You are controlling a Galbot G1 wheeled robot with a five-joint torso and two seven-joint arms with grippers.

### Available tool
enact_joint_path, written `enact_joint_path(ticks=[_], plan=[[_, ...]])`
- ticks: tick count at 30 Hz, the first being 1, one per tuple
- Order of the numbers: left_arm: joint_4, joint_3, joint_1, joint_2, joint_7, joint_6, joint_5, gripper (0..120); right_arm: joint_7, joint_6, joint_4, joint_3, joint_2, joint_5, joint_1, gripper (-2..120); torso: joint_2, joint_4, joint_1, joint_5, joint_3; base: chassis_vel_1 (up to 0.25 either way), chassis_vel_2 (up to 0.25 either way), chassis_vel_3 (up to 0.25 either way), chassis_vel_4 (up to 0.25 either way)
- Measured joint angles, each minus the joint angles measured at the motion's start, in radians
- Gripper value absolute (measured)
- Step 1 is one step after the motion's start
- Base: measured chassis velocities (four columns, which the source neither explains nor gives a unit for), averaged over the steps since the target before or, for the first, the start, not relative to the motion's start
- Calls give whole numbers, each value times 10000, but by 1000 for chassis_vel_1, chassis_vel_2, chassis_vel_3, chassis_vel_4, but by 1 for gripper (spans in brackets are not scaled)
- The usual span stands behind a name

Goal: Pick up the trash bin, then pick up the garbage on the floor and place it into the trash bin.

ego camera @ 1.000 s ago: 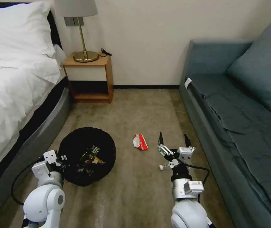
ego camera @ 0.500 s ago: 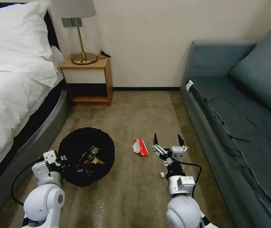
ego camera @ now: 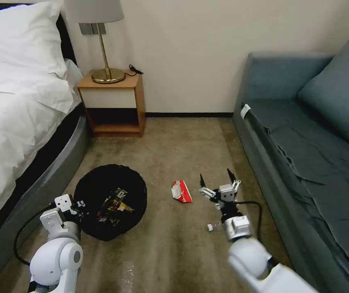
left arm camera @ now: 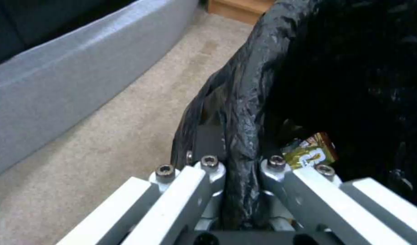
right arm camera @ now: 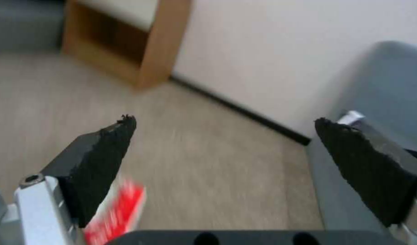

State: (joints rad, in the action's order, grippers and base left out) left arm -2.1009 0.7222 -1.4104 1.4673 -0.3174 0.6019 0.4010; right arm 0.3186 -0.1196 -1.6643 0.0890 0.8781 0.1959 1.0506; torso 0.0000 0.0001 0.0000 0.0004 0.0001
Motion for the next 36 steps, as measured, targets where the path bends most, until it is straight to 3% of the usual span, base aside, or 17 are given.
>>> enact_joint_path(ticks=[3,4,8,10,15,23,32,36], plan=[[156,-46,62,-32,36,-50,35,3,-1789,209,1245,746,-849,-164,-882,100,-1,-2,0,-1,0,0,0,0,0],[156,-46,62,-32,36,-50,35,3,-1789,209,1245,746,-849,-164,-882,100,-1,-2,0,-1,0,0,0,0,0],[328,-70,90,-51,85,-166,38,3,-3444,-304,2905,2564,-1493,-656,-2428,100,-1,-4,0,0,0,0,0,0,0],[341,-73,93,-50,86,-176,37,3,-3653,-434,3140,2792,-1524,-732,-2669,100,-1,-3,0,-2,0,0,0,0,0],[625,-165,114,9,110,-379,-77,3,-5955,-2396,6106,4451,-1031,-1923,-4576,100,-1,-2,1,-3,0,0,0,0,0],[812,-164,144,32,119,-537,-138,3,-7249,-3538,7698,5486,-454,-2525,-5371,100,0,-1,0,-5,0,0,0,0,0],[883,-182,171,58,125,-572,-149,3,-7534,-3943,9374,5748,126,-2980,-5787,100,0,-1,0,-4,0,0,0,0,0],[887,-210,147,62,128,-602,-157,3,-7507,-4431,10880,5160,750,-4047,-5898,100,-1,-1,0,-5,0,0,0,0,0]])
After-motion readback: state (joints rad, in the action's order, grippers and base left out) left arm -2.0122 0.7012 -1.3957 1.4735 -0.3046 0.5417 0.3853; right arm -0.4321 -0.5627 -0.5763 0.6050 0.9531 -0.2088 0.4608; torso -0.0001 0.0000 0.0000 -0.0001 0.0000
